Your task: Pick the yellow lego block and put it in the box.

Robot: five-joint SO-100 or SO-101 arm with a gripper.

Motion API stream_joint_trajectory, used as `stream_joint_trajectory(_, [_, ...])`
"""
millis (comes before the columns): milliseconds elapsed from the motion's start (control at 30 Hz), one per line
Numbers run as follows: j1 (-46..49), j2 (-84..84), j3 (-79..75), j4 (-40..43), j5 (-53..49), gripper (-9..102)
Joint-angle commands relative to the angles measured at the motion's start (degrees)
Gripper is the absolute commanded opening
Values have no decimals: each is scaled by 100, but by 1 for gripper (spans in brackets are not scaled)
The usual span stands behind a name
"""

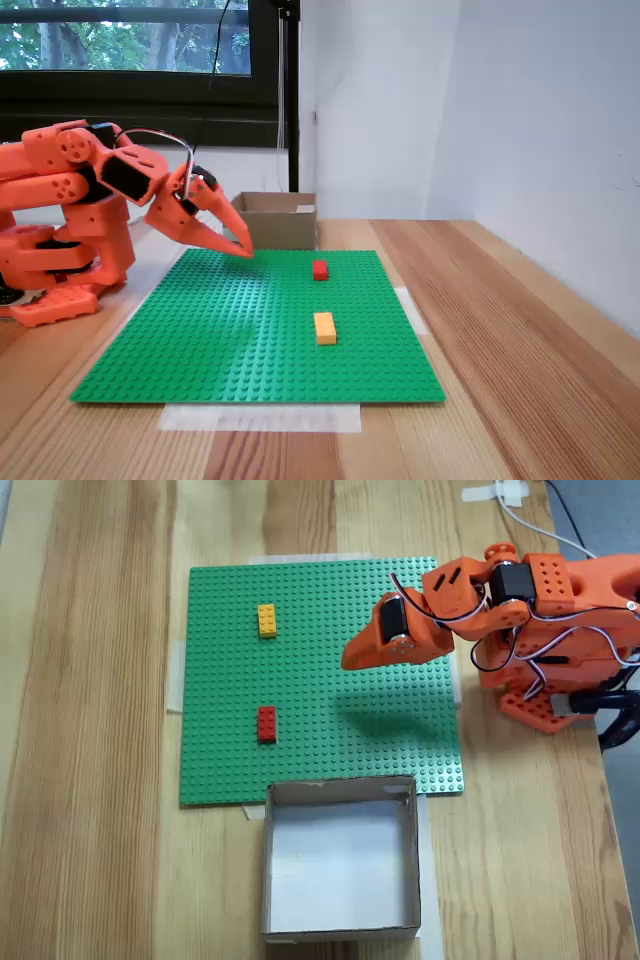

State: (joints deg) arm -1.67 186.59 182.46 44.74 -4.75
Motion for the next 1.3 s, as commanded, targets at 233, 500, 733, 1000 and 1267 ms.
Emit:
stream_joint_trajectory(233, [35,-580,-378,62,18,-1])
stream_joint_trajectory(500, [167,-1283,-1187,343,202,-1])
stream_joint_trajectory(733, [316,-2171,-2083,448,422,-1])
stream_joint_trajectory(1000, [545,-3261,-3234,905,536,-1])
stream_joint_trajectory(1267, [782,-3999,-3973,1046,176,-1])
